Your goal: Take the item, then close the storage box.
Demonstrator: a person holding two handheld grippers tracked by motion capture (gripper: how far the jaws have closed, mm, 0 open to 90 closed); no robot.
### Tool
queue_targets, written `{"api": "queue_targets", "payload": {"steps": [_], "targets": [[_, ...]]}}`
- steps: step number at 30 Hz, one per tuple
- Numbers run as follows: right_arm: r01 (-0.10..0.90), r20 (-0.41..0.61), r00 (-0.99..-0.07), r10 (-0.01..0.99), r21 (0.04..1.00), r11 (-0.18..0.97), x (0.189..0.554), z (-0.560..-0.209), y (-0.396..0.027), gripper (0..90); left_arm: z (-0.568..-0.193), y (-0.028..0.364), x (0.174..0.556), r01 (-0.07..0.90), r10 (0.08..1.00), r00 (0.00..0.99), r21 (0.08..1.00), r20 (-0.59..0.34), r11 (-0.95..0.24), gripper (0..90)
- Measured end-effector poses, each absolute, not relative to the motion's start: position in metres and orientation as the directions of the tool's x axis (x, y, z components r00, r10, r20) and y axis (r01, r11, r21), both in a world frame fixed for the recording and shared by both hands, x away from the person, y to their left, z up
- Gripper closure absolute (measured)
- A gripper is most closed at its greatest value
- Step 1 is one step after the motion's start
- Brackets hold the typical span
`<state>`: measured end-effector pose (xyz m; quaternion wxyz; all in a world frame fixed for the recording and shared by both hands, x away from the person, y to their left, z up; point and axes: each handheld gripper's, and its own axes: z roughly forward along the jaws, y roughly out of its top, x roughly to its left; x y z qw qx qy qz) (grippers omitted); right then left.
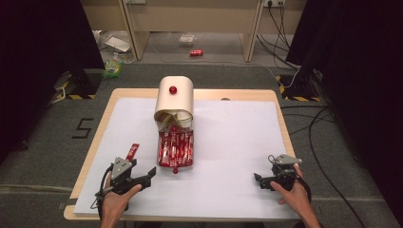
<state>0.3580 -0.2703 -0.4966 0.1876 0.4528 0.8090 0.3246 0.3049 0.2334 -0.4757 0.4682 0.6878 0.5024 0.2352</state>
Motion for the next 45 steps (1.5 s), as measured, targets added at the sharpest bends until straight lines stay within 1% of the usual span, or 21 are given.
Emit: {"api": "queue_targets", "payload": {"steps": [8, 16, 26, 45], "targets": [[0.613, -0.007, -0.519, 0.855, 0.694, 0.378, 0.358, -0.497, -0.27, 0.5, -0.484, 0.226, 0.304, 0.481, 0.902, 0.407, 0.873, -0.144, -0.078, 14.9], [0.613, -0.007, -0.519, 0.855, 0.694, 0.377, 0.358, -0.497, -0.27, 0.5, -0.488, 0.219, 0.307, 0.486, 0.9, 0.421, 0.866, -0.112, -0.12, 15.0], [0.614, -0.006, -0.518, 0.855, 0.693, 0.377, 0.358, -0.497, -0.27, 0.5, -0.488, 0.218, 0.316, 0.489, 0.902, 0.417, 0.865, -0.115, -0.116, 15.0], [0.614, -0.006, -0.518, 0.855, 0.694, 0.377, 0.358, -0.497, -0.27, 0.5, -0.491, 0.205, 0.322, 0.489, 0.894, 0.439, 0.859, -0.089, -0.154, 14.5]]}}
